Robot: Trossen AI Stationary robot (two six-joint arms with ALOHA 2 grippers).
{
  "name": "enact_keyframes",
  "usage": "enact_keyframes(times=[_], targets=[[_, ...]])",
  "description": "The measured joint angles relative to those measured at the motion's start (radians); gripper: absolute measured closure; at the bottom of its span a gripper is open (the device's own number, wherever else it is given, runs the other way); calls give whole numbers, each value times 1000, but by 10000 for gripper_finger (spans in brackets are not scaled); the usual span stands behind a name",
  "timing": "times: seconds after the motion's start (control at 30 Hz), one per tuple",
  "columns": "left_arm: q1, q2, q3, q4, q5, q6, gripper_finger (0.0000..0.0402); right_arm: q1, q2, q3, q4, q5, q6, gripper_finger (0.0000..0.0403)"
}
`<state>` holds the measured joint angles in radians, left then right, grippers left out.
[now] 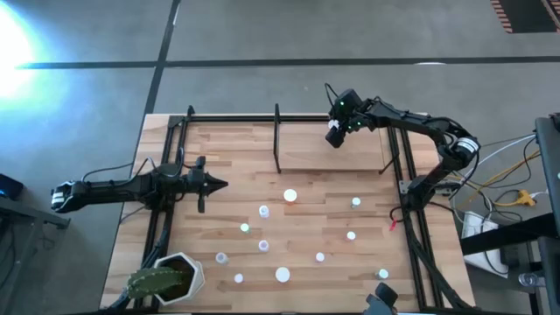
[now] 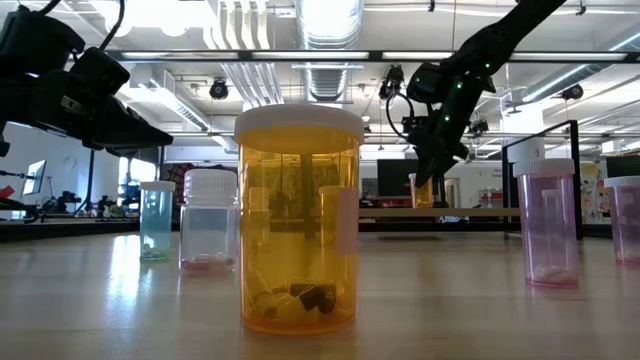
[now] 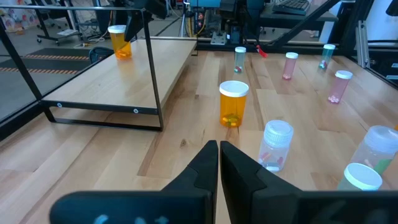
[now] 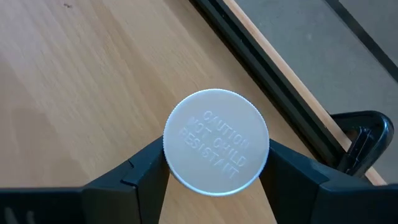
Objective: Pick and place medicine bottles onto shelf by color
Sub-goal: Put the top orange pill bottle on the shelf
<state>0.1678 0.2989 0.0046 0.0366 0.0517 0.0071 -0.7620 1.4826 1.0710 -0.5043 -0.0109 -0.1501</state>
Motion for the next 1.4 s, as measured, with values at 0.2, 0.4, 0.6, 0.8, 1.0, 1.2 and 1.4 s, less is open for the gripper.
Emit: enact_keyframes(times=[0.2, 0.4, 0.6, 0.8, 1.0, 1.2, 1.4], targets=[[0, 0, 0, 0, 0, 0, 402, 0, -2, 0, 0, -16, -4, 150], [0, 0, 0, 0, 0, 0, 402, 0, -52, 0, -44, -16, -8, 145], [0, 0, 0, 0, 0, 0, 402, 0, -178, 2, -170, 37, 40, 145], [0, 0, 0, 0, 0, 0, 402, 11, -329, -32, -291, 36, 94, 145], [0, 0, 0, 0, 0, 0, 402, 70, -500, -179, -272, -64, 107, 145], [0, 0, 0, 0, 0, 0, 402, 162, -611, -354, -104, -243, 139, 145], [0, 0, 0, 0, 0, 0, 402, 288, -629, -474, 44, -338, 131, 145]])
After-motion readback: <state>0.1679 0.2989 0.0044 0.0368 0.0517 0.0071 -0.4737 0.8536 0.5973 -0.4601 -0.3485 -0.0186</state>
